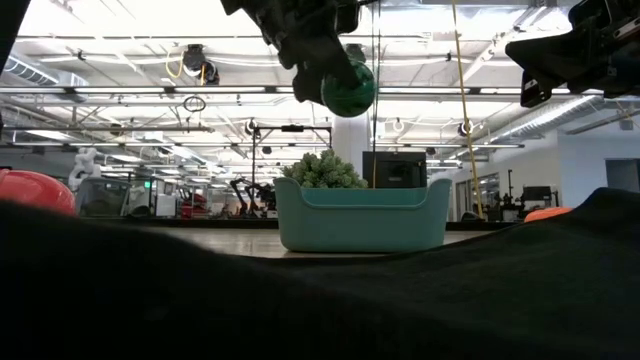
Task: Pick and placing Produce into tupperware
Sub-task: Put the watermelon toy into the bin
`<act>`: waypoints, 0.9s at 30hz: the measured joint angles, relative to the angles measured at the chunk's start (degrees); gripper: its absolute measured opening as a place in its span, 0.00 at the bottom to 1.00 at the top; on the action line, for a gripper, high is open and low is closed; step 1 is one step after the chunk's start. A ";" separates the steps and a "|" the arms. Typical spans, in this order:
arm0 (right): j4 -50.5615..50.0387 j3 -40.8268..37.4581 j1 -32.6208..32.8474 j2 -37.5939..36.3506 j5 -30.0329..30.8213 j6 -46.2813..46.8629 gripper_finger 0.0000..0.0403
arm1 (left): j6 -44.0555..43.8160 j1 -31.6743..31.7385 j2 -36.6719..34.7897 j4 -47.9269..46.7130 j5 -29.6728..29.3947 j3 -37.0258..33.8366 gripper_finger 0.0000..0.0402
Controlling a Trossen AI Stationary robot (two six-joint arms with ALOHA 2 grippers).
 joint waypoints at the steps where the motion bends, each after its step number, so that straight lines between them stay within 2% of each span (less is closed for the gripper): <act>1: 0.00 0.00 -0.01 0.00 0.00 0.00 0.00 | 0.78 -0.38 0.03 -0.24 -0.41 0.00 0.73; 10: 0.00 0.00 0.00 0.00 0.00 0.00 0.00 | 8.02 -3.05 0.47 -0.95 -2.14 -0.07 0.73; 18: 0.02 0.00 -0.01 0.00 0.00 0.00 0.00 | 25.73 -4.78 2.19 -2.67 -1.70 -0.33 0.73; 27: 0.18 -0.01 -0.01 0.15 0.00 0.34 0.00 | 40.89 -4.31 5.80 -2.97 -1.63 -0.28 0.73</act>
